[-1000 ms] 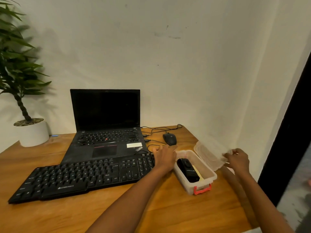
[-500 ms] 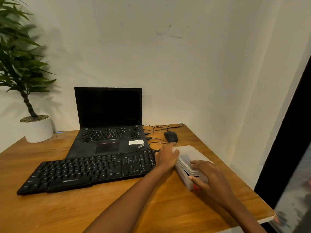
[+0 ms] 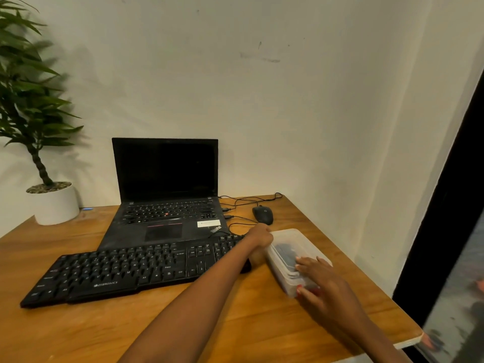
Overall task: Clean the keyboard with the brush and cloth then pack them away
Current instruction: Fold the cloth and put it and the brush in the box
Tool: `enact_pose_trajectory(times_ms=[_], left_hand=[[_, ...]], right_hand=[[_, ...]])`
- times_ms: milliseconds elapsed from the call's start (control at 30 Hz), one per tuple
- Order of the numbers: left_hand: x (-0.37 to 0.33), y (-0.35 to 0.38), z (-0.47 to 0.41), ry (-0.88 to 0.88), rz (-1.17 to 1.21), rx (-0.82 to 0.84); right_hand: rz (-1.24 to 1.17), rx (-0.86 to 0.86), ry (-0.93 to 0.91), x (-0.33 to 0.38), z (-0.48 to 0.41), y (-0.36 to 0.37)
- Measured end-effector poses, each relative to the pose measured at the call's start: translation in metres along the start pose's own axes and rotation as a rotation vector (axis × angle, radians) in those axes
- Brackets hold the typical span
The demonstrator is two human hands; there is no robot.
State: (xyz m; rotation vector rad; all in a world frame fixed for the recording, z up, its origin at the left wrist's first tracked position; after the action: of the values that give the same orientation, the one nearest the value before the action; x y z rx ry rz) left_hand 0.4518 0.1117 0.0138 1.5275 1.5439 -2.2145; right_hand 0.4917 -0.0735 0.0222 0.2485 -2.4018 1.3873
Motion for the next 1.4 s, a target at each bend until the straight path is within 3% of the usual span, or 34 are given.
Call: enact_pose_trajectory(times_ms=[67,267,333,433,500,633,833,967,1267,1400], left_hand=[[0.000,0.000,0.000,-0.033,0.028,0.036],[0.008,0.004,-0.003,-0.123,0.039,0.032],[0.010,0.005,-0.005,-0.146,0.048,0.038],[0.014,0.006,-0.006,-0.206,0.074,0.080],[0.016,0.008,-0.004,-0.250,0.104,0.117],[0.016,0.001,-0.006,-0.237,0.231,0.047],[0.014,-0.005,-0.016,-0.042,0.232,-0.137],[0.017,-0.004,-0.015,-0.024,0.276,-0.212],[0.022,0.012,-0.013,-0.037,0.379,-0.315],[0.021,0.012,-0.009,-0.017,0.379,-0.345]], right_hand=[[0.108,-0.118,-0.047,0.003,0.005,-0.003],[0.075,-0.127,0.031,-0.002,0.014,-0.003],[-0.120,-0.213,0.254,-0.025,0.018,-0.013],[-0.280,-0.456,0.735,-0.071,0.042,-0.035],[-0.318,-0.369,0.871,-0.084,0.047,-0.025],[-0.344,-0.177,0.844,-0.077,0.040,0.002],[-0.642,-0.281,0.910,-0.080,0.045,0.005],[-0.870,-0.336,0.875,-0.071,0.042,-0.004],[-0.331,-0.116,0.487,-0.050,0.014,-0.023],[-0.153,0.136,0.349,-0.048,-0.019,-0.030]])
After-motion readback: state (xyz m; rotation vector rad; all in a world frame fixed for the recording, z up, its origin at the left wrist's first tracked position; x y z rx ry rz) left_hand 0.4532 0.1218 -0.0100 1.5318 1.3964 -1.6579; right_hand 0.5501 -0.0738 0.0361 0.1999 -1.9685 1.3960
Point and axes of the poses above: each hand's wrist, its own z-axis away from the middle knuckle, its own y-axis out of the palm, x = y × z, the point moved 9 cm from there along -z, towards the middle knuckle, and after that the axes turned 6 degrees about y, right-handed, at the moved point
